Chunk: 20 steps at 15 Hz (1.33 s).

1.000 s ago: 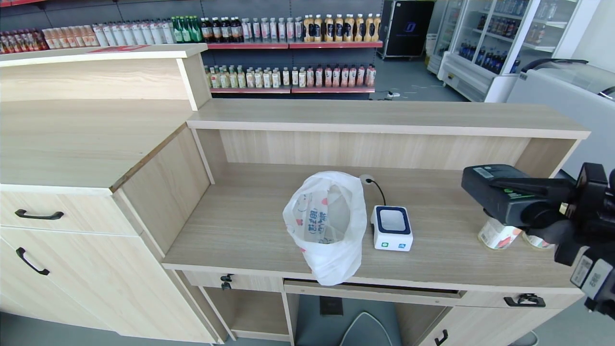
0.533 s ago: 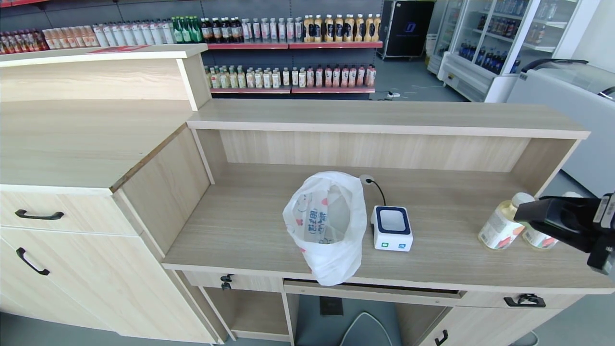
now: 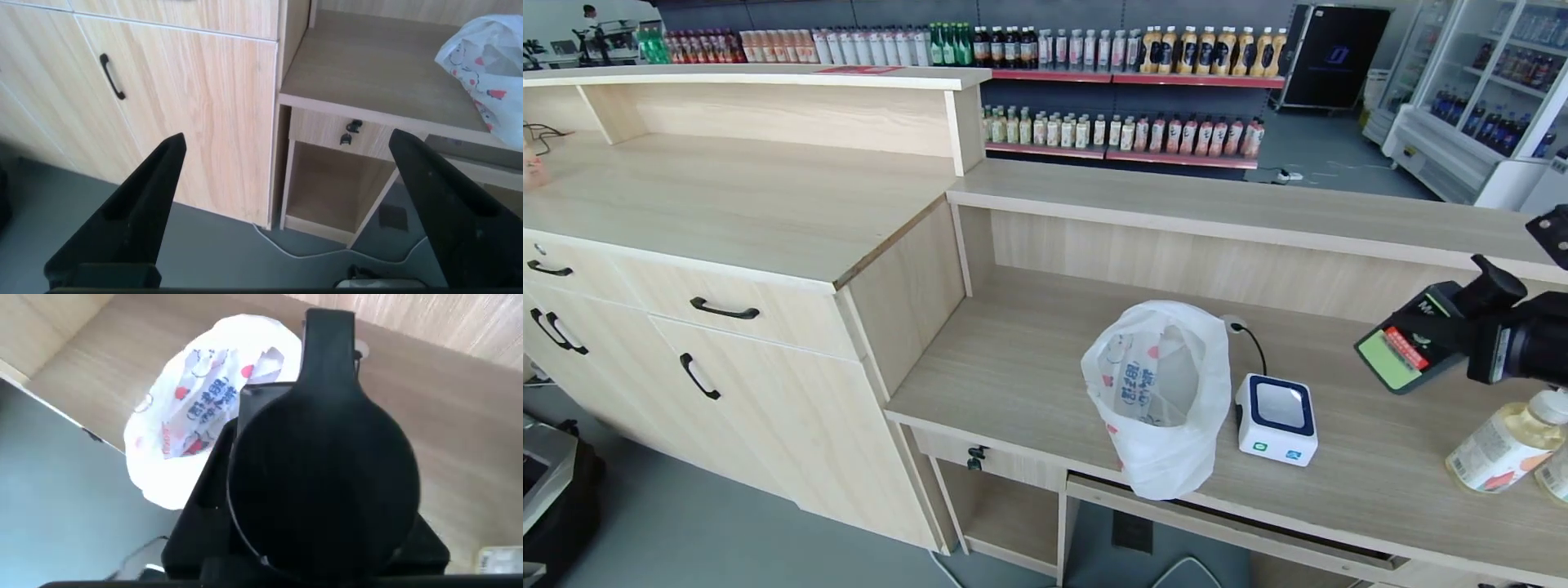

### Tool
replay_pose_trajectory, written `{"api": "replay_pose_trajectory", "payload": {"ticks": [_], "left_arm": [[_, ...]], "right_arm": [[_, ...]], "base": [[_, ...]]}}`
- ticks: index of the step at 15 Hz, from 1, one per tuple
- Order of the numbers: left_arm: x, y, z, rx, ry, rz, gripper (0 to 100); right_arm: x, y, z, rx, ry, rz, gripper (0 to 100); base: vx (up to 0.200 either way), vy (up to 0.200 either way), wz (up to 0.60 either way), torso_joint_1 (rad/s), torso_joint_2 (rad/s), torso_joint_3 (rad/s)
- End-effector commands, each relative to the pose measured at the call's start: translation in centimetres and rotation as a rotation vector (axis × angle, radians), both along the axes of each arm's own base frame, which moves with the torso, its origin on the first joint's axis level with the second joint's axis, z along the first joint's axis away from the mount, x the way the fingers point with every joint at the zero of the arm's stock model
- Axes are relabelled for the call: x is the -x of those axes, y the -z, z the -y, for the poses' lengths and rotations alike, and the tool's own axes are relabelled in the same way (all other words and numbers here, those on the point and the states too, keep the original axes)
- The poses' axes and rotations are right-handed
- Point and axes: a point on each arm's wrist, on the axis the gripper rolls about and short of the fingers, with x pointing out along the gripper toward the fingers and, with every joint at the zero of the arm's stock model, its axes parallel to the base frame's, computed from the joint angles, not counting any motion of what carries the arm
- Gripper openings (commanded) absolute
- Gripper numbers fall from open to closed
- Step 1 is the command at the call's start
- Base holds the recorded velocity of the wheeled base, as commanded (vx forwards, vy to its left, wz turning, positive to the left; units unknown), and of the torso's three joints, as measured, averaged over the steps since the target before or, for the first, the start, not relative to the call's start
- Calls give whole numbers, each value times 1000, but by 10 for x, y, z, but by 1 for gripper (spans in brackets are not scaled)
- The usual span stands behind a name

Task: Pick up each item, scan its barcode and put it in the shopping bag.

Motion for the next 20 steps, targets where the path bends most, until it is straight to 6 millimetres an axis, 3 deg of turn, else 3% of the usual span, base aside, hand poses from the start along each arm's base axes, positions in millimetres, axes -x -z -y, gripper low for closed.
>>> {"api": "replay_pose_trajectory", "payload": {"ticks": [1,2,5,8,13,20], "left_arm": [[0,0,0,0,-1,1,100],[0,0,0,0,-1,1,100],[0,0,0,0,-1,1,100],[0,0,0,0,-1,1,100],[0,0,0,0,-1,1,100],[0,0,0,0,-1,1,100]], "right_arm": [[-53,26,4,-228,99,-178,0],[-66,48,18,-267,154,-261,0],[-84,77,40,-357,113,-354,0],[-95,83,47,-386,17,-362,0],[-109,96,55,-286,-38,-342,0],[-127,104,52,-319,-138,-345,0]], "base": [[0,0,0,0,0,0],[0,0,0,0,0,0],[0,0,0,0,0,0],[0,0,0,0,0,0],[0,0,0,0,0,0],[0,0,0,0,0,0]]}}
